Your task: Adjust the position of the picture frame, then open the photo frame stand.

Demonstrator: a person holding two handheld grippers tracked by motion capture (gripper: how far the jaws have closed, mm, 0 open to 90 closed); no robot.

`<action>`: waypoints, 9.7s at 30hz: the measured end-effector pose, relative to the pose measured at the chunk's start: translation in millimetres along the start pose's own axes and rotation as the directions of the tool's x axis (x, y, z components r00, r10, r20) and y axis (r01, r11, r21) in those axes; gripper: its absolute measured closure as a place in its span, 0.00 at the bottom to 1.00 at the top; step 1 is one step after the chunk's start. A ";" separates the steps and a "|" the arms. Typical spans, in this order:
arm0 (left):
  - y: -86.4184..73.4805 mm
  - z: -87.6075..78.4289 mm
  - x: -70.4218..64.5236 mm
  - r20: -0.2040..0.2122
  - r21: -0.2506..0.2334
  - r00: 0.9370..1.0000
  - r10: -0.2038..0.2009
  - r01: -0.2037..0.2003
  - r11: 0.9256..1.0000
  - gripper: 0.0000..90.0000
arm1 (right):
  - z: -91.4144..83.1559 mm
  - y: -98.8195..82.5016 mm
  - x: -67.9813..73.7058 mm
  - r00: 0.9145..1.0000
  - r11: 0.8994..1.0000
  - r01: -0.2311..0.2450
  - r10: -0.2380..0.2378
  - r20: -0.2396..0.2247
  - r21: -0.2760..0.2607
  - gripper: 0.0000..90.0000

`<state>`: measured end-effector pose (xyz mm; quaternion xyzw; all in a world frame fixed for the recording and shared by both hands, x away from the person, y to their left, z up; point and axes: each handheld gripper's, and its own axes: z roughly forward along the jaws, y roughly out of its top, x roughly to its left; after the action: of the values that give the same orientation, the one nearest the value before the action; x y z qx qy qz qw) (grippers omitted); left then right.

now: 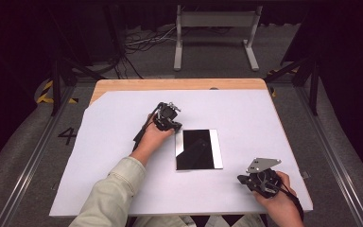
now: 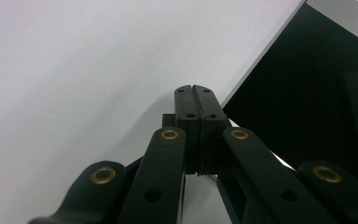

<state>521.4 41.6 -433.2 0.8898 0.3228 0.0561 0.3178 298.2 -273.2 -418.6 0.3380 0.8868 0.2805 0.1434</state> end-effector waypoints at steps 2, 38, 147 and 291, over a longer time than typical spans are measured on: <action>-0.3 0.3 1.2 -0.002 0.004 1.000 -0.002 0.002 1.000 1.00 | 1.6 0.3 0.2 1.000 1.000 0.001 -0.001 -0.004 0.002 1.00; -35.8 -23.1 -29.4 0.043 0.043 0.999 0.021 -0.023 0.999 1.00 | 8.2 3.9 -4.1 1.000 1.000 -0.022 0.022 -0.007 0.021 1.00; -137.5 -107.6 -42.2 0.050 -0.024 0.997 -0.062 0.063 0.998 0.99 | 105.5 122.9 -28.6 0.995 0.999 0.037 -0.038 -0.089 -0.009 1.00; -145.9 -122.0 -59.2 0.095 -0.123 0.995 0.016 -0.004 0.992 0.88 | 45.0 74.8 56.1 0.941 0.966 0.212 -0.162 -0.299 0.145 0.84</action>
<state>359.0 156.1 -418.2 0.8720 0.2985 0.0348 0.3865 316.0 -171.1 -413.9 0.2193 0.9476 0.2322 0.0103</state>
